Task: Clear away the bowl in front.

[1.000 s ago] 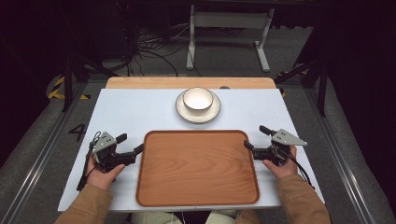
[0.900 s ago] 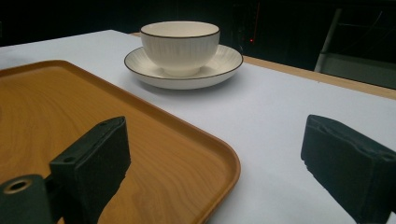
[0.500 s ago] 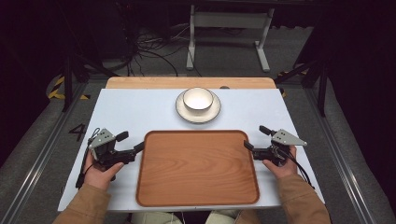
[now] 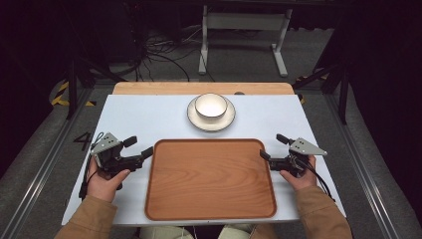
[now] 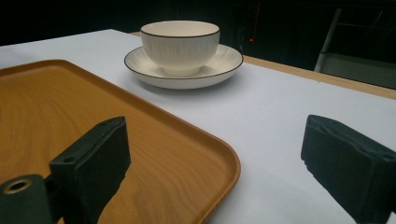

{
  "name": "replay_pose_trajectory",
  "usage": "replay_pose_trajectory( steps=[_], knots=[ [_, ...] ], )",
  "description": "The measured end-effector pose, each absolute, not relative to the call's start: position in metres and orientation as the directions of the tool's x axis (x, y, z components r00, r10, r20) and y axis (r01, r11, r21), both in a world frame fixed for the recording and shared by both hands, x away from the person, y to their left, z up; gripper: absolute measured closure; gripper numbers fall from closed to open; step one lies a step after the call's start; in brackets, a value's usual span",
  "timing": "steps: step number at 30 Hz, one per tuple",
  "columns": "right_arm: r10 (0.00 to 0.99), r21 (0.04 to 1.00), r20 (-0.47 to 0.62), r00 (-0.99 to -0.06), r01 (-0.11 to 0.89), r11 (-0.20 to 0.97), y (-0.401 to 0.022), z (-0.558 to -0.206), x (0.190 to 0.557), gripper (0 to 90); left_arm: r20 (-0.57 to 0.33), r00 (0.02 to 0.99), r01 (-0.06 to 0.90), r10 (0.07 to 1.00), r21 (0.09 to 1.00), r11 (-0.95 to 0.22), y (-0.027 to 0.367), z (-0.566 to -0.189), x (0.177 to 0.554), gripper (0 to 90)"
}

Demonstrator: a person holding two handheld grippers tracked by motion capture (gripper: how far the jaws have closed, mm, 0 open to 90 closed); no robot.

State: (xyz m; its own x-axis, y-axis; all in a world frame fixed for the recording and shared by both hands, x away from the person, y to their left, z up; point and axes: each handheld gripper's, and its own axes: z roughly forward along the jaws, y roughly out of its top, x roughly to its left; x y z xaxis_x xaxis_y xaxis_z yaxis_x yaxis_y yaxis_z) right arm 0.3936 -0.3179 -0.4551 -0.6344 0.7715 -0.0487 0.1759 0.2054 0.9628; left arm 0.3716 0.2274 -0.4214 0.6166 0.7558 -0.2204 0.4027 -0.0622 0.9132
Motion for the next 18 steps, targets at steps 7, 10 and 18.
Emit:
replay_pose_trajectory(
  steps=[7, 10, 18],
  knots=[
    [0.772, 0.963, -0.048, -0.633, 0.176, 0.204, -0.318, -0.455, 0.394, 8.3, -0.187, 0.619, 0.373, 0.762, 0.925, -0.076, 0.228, -0.414, 0.371, 18.9],
    [0.772, 0.963, -0.047, -0.633, 0.177, 0.204, -0.318, -0.455, 0.394, 8.3, -0.18, 0.62, 0.37, 0.764, 0.925, -0.083, 0.227, -0.412, 0.371, 18.8],
    [0.773, 0.963, -0.047, -0.633, 0.177, 0.203, -0.318, -0.455, 0.394, 8.3, -0.19, 0.631, 0.369, 0.752, 0.926, -0.075, 0.221, -0.402, 0.377, 18.3]
  ],
)
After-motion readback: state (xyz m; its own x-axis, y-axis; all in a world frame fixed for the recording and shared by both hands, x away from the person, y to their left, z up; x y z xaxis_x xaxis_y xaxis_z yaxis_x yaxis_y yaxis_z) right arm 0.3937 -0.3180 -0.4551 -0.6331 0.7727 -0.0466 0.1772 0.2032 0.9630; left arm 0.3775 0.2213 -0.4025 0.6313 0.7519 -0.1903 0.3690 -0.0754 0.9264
